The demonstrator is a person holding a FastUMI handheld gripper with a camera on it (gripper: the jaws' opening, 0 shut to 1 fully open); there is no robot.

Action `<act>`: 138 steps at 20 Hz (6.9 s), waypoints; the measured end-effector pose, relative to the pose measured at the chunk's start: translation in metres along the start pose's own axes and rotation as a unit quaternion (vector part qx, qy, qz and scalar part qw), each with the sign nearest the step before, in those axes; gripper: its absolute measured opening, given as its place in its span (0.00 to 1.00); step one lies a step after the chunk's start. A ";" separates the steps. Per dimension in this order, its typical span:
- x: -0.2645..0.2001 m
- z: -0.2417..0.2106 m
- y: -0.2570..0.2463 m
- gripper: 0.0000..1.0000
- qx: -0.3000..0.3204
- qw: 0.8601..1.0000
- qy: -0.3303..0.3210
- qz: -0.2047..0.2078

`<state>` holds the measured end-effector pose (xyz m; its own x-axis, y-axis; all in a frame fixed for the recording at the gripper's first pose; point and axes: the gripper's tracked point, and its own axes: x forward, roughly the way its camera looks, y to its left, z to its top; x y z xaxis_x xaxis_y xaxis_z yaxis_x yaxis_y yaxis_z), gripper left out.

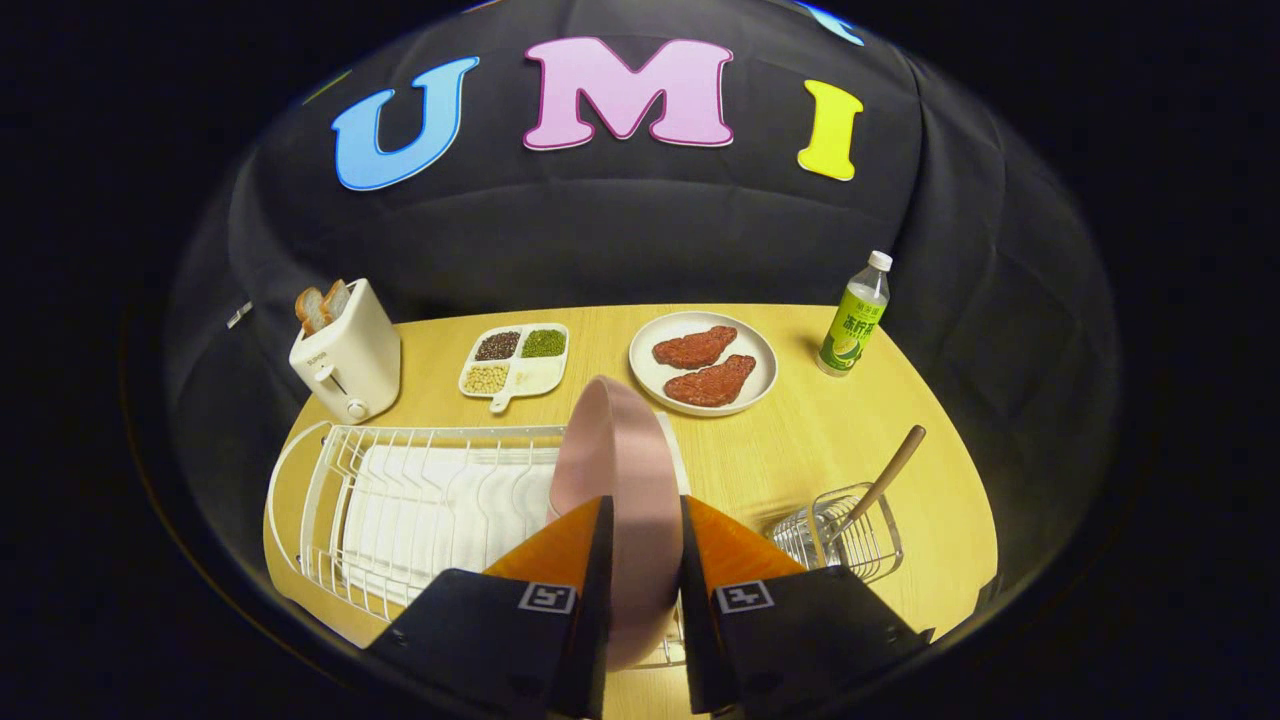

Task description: Take the plate from the dish rack, then take the spoon from the basket and place it into the plate.

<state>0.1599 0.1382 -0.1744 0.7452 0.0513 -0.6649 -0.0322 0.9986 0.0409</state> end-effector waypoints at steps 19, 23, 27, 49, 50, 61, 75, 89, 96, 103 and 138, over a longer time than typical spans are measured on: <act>-0.024 0.042 -0.001 0.28 -0.069 0.989 -0.095 -0.092; -0.031 0.044 0.008 0.25 -0.048 0.992 -0.094 -0.063; -0.039 0.045 0.001 0.24 -0.052 0.993 -0.093 -0.040; -0.144 -0.118 -0.107 0.23 -0.011 0.973 0.046 0.227; -0.137 -0.126 -0.113 0.23 -0.011 0.970 0.057 0.237; -0.057 -0.184 -0.154 0.24 0.000 0.946 0.148 0.288; -0.048 -0.137 -0.193 0.99 -0.058 0.969 0.015 0.239; 0.022 0.019 -0.202 0.99 -0.031 0.979 -0.134 0.148; 0.078 0.008 -0.193 0.98 -0.008 0.987 -0.084 0.133; 0.096 0.012 -0.181 0.43 0.011 0.990 -0.053 0.129; -0.148 -0.022 -0.171 0.13 0.115 0.987 -0.090 0.072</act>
<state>0.0408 -0.0399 -0.0992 0.8506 0.1703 -0.4974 -0.0106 0.9514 0.3077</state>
